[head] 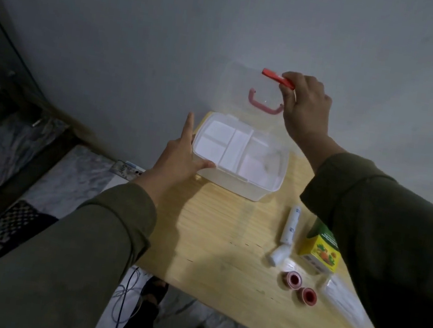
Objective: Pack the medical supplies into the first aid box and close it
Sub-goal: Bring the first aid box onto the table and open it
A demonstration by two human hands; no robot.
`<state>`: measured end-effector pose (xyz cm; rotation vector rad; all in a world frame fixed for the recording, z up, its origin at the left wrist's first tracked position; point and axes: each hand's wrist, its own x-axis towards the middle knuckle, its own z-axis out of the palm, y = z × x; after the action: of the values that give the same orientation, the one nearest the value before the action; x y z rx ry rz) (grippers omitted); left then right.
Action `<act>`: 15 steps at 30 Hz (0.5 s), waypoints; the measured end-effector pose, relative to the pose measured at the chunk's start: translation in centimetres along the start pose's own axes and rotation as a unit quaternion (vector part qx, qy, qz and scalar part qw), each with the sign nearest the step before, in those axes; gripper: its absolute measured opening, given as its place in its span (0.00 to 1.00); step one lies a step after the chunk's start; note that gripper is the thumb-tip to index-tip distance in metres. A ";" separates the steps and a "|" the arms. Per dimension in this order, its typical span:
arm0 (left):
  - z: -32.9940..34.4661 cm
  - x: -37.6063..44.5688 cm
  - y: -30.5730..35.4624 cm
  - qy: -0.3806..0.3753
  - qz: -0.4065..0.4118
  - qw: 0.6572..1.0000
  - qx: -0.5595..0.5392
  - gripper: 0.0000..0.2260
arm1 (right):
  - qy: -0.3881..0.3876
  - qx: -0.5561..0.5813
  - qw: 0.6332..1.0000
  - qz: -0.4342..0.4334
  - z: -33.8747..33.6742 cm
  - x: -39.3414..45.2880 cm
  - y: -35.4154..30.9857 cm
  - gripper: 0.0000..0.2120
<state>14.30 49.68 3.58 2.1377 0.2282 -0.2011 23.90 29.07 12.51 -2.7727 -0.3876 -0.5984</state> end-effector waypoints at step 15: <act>-0.5 0.3 0.0 -0.010 0.004 1.000 0.003 0.53 | -0.108 -0.083 0.989 0.056 2.3 1.7 1.4 0.32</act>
<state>14.57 50.17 3.80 2.1406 0.2073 -0.2176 26.68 28.86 10.89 -3.0058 -0.2341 -0.3186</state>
